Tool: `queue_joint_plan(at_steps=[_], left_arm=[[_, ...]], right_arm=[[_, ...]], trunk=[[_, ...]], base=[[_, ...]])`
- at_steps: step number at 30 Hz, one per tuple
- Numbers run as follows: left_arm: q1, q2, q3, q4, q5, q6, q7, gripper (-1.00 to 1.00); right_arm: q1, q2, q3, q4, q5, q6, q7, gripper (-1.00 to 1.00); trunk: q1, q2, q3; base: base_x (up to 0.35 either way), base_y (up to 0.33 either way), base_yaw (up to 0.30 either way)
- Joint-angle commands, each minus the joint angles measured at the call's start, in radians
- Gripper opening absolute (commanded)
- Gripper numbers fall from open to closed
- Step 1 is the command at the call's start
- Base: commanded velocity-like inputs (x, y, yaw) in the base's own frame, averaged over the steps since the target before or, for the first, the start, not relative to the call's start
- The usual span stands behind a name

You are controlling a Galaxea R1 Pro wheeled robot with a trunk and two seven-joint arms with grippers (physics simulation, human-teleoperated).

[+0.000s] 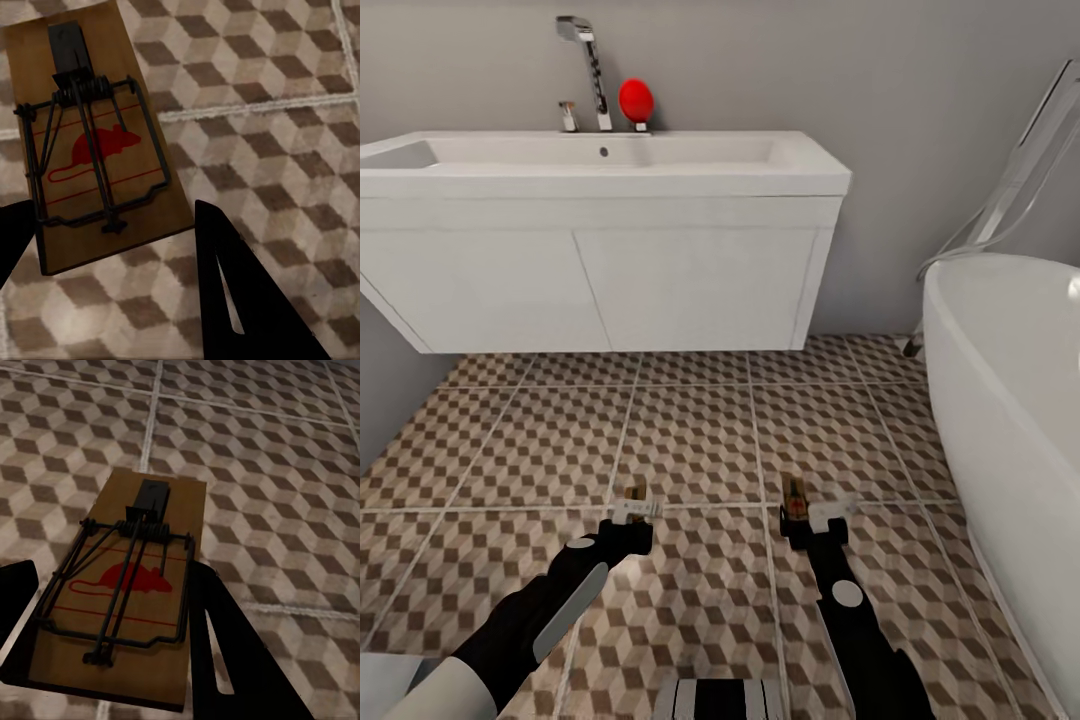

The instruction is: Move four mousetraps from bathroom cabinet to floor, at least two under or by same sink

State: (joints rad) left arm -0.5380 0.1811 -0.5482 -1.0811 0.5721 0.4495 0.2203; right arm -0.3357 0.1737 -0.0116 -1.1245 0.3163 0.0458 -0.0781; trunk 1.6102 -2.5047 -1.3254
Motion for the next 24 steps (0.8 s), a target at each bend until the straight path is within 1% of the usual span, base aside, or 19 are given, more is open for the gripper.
queue_joint_plan(at_steps=[1, 24], left_arm=[[-0.001, 0.001, -0.004, -0.002, 0.006, 0.003, 0.010, -1.00], [-0.001, 0.000, -0.004, -0.002, 0.006, 0.003, 0.010, -1.00]], right_arm=[[0.000, 0.001, -0.001, -0.002, 0.010, 0.005, -0.002, -1.00], [0.000, 0.001, -0.001, -0.003, 0.010, 0.006, -0.002, -1.00]], trunk=[[0.000, -0.001, -0.006], [0.011, -0.006, -0.132]], base=[[0.000, 0.000, 0.000], [0.000, 0.000, 0.000]])
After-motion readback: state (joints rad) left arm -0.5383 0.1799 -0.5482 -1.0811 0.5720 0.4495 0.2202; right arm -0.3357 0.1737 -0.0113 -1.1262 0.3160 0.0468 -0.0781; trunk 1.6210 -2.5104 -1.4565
